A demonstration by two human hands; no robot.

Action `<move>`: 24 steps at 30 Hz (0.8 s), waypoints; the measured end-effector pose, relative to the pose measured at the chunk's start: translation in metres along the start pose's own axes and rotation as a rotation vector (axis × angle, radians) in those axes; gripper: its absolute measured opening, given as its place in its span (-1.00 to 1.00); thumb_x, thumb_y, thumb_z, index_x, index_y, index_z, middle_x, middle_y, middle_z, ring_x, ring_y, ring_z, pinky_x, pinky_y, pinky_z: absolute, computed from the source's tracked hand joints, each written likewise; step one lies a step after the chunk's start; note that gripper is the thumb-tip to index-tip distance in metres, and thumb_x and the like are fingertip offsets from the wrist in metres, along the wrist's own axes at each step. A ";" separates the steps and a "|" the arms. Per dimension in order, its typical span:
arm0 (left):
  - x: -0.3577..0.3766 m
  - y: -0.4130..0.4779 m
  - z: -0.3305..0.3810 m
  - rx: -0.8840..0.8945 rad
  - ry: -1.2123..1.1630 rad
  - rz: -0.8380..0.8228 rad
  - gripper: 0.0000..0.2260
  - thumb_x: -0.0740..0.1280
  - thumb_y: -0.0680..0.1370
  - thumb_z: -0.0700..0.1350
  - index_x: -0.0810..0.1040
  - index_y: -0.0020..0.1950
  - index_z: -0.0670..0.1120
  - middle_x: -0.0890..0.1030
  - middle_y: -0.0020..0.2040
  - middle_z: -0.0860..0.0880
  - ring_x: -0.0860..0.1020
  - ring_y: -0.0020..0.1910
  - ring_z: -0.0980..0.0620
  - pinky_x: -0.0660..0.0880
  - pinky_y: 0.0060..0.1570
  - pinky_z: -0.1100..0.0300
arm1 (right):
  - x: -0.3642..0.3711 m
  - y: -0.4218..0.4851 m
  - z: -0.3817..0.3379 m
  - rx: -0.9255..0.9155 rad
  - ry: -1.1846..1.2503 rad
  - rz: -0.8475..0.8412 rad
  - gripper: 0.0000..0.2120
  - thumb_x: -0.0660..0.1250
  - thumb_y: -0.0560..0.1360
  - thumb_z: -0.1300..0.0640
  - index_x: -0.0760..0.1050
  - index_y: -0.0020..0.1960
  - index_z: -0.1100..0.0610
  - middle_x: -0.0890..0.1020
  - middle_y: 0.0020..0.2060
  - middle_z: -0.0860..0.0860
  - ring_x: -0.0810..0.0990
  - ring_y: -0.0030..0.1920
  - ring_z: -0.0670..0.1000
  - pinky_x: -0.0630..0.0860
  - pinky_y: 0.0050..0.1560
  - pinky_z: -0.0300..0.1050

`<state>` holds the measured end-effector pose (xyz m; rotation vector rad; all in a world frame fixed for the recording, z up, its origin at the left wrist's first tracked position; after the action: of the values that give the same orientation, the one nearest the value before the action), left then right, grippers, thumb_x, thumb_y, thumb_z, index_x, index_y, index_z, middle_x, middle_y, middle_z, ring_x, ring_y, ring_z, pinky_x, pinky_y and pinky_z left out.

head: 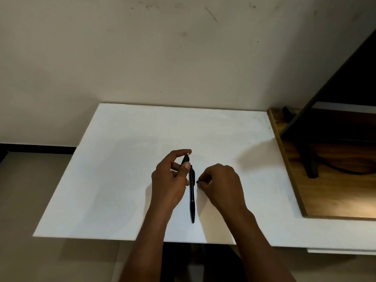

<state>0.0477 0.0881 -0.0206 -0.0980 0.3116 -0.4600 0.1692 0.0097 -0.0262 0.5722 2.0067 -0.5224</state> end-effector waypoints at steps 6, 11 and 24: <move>0.001 -0.001 0.001 0.008 -0.008 0.002 -0.71 0.33 0.61 -0.14 0.59 0.21 0.23 0.61 -0.22 -0.02 0.62 -0.43 0.20 0.42 -0.28 0.30 | 0.002 0.000 0.001 0.036 0.012 0.023 -0.91 0.39 0.44 0.17 0.67 -0.16 0.13 0.71 -0.22 -0.02 0.64 -0.18 0.01 0.54 -0.17 -0.15; 0.001 -0.001 0.001 0.013 0.008 0.002 -0.73 0.31 0.61 -0.17 0.59 0.15 0.20 0.56 -0.31 -0.01 0.60 -0.45 0.21 0.39 -0.39 0.49 | -0.013 0.005 0.016 0.158 0.332 0.104 -0.93 0.46 0.36 0.13 0.65 -0.31 0.07 0.68 -0.39 -0.11 0.61 -0.32 -0.15 0.43 -0.32 -0.29; 0.009 -0.004 0.004 -0.062 -0.053 -0.083 -0.82 0.48 0.51 -0.09 0.59 0.09 -0.02 0.71 -0.20 -0.02 0.71 -0.35 0.08 0.50 -0.38 0.26 | -0.018 0.005 0.015 0.241 1.347 0.006 -0.85 0.37 0.57 0.23 0.65 0.12 0.14 0.77 -0.08 0.08 0.75 -0.02 0.03 0.63 0.00 -0.17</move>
<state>0.0550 0.0809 -0.0189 -0.1840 0.2706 -0.5290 0.1907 0.0020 -0.0174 1.3038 3.2013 -0.3878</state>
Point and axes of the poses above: each hand's wrist, its own y-axis towards the middle knuckle, its own x-axis out of the palm, z = x × y, the point moved 4 cm from there along y, towards the middle knuckle
